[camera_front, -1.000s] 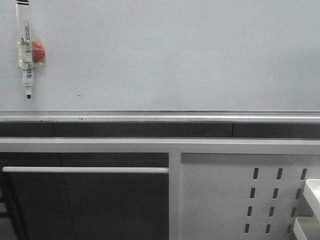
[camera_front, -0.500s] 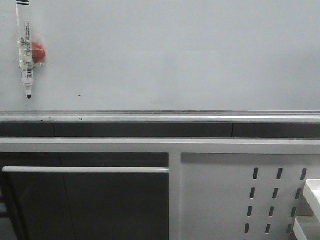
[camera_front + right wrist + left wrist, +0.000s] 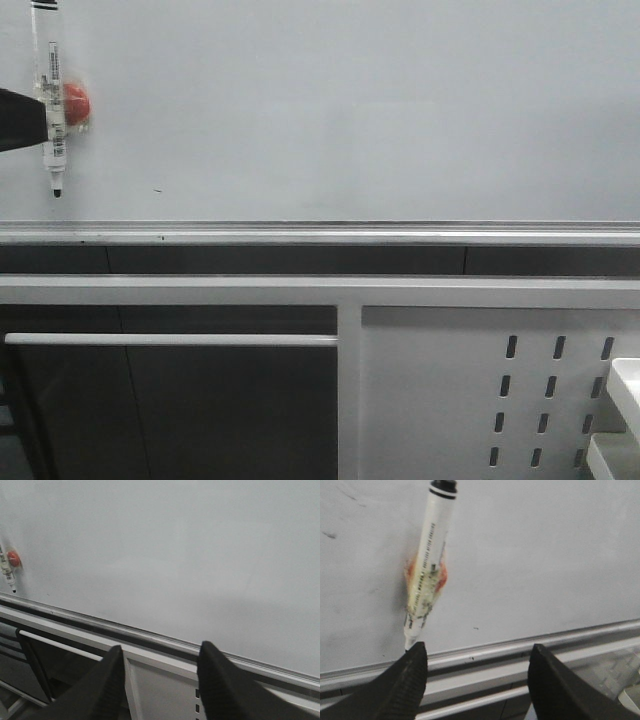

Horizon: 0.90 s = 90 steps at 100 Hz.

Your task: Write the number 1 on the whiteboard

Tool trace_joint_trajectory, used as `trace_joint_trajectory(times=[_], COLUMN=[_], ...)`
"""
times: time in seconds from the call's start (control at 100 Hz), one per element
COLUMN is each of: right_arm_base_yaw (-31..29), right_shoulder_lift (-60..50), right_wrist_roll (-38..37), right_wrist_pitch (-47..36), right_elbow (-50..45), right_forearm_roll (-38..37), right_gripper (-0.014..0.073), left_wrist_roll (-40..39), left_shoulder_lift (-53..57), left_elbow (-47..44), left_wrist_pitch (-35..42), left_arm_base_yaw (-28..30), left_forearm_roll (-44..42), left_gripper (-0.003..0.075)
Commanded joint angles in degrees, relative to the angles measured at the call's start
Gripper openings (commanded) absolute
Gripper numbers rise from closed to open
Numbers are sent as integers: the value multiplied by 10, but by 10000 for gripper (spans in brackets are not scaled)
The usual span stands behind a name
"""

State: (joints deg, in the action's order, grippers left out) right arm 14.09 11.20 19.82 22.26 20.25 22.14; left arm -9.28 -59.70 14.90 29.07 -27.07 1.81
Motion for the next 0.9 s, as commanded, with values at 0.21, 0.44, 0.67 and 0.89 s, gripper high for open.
trace_joint_trajectory(times=[0.21, 0.44, 0.67, 0.89], right_arm_base_yaw=[1, 1, 1, 1], right_shoulder_lift=[8, 8, 8, 8], right_wrist_roll=[6, 6, 6, 6], right_wrist_pitch=[-41, -41, -41, -41], right_elbow=[21, 21, 21, 21], right_forearm_roll=[6, 6, 6, 6], right_gripper=[307, 307, 307, 307], left_wrist_roll=[25, 54, 54, 63], left_shoulder_lift=[-63, -105, -141, -160], left_elbow=[14, 32, 46, 71], left_wrist_pitch=[135, 178, 197, 193], left_arm_base_yaw=[6, 6, 6, 14], left_forearm_roll=[11, 51, 72, 72], left_gripper=[407, 406, 406, 378])
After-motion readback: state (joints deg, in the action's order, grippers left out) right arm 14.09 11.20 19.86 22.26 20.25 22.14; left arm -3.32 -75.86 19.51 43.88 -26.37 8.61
